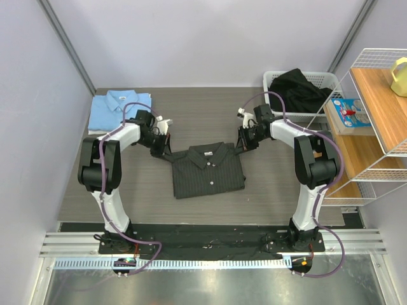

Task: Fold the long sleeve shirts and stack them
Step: Fold the shirt

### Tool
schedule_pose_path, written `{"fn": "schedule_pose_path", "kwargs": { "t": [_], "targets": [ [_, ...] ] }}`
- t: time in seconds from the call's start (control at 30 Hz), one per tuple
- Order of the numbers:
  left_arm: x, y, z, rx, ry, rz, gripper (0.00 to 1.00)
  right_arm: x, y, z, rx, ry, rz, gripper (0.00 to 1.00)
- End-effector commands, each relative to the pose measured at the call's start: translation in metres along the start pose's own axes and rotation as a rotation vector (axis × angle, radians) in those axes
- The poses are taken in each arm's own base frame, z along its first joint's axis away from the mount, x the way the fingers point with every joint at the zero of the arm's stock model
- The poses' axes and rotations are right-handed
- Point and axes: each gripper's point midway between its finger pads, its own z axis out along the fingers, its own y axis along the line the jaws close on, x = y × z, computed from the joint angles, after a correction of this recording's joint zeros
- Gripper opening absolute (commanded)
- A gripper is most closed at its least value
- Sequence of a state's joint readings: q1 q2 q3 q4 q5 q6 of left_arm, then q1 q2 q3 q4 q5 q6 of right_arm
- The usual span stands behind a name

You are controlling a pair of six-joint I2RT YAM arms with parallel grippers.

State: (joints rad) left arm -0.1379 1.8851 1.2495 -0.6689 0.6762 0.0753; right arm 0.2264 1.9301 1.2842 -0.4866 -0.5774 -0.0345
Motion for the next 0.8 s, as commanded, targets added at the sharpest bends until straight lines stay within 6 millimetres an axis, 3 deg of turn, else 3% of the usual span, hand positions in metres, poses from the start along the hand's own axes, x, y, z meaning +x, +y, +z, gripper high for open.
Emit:
{"fn": "schedule_pose_path", "kwargs": {
  "t": [0.0, 0.17, 0.2, 0.27, 0.37, 0.4, 0.47, 0.5, 0.57, 0.63, 0.7, 0.73, 0.77],
  "targets": [
    [-0.006, 0.036, 0.007, -0.103, 0.012, -0.048, 0.00, -0.020, -0.028, 0.015, 0.082, -0.033, -0.027, 0.03],
    [-0.013, 0.048, 0.014, -0.113, 0.028, -0.071, 0.04, -0.027, -0.039, 0.023, 0.113, -0.041, -0.016, 0.10],
    [-0.016, 0.049, 0.013, -0.115, 0.023, -0.066, 0.05, -0.030, -0.040, 0.023, 0.119, -0.048, -0.018, 0.13],
    [-0.022, 0.047, 0.007, -0.118, 0.007, -0.065, 0.16, -0.043, -0.038, 0.013, 0.133, -0.079, -0.038, 0.29],
    [-0.039, 0.032, -0.015, -0.066, -0.087, -0.035, 0.38, -0.075, -0.025, -0.022, 0.137, -0.164, -0.081, 0.49],
    [-0.049, 0.014, -0.034, -0.041, -0.163, 0.023, 0.49, -0.083, -0.016, -0.036, 0.120, -0.192, -0.100, 0.54],
    [-0.050, -0.022, -0.054, 0.080, -0.224, 0.093, 0.59, -0.094, 0.010, -0.072, 0.087, -0.252, -0.135, 0.68],
    [-0.054, -0.049, -0.075, 0.107, -0.286, 0.161, 0.67, -0.092, 0.026, -0.079, 0.029, -0.261, -0.141, 0.73],
    [-0.030, -0.078, -0.075, 0.198, -0.271, 0.166, 0.72, -0.074, 0.063, -0.091, -0.087, -0.259, -0.101, 0.84],
    [0.000, -0.114, -0.066, 0.284, -0.221, 0.182, 0.76, -0.040, 0.090, -0.082, -0.226, -0.194, -0.048, 0.87],
    [0.024, -0.139, -0.052, 0.363, -0.157, 0.164, 0.77, -0.020, 0.122, -0.073, -0.320, -0.158, -0.041, 0.89],
    [0.024, -0.147, -0.048, 0.402, -0.163, 0.140, 0.77, 0.003, 0.131, -0.063, -0.373, -0.103, -0.019, 0.89],
    [0.041, -0.151, -0.038, 0.459, -0.120, 0.103, 0.77, 0.012, 0.138, -0.057, -0.399, -0.079, -0.017, 0.89]
  ]
}}
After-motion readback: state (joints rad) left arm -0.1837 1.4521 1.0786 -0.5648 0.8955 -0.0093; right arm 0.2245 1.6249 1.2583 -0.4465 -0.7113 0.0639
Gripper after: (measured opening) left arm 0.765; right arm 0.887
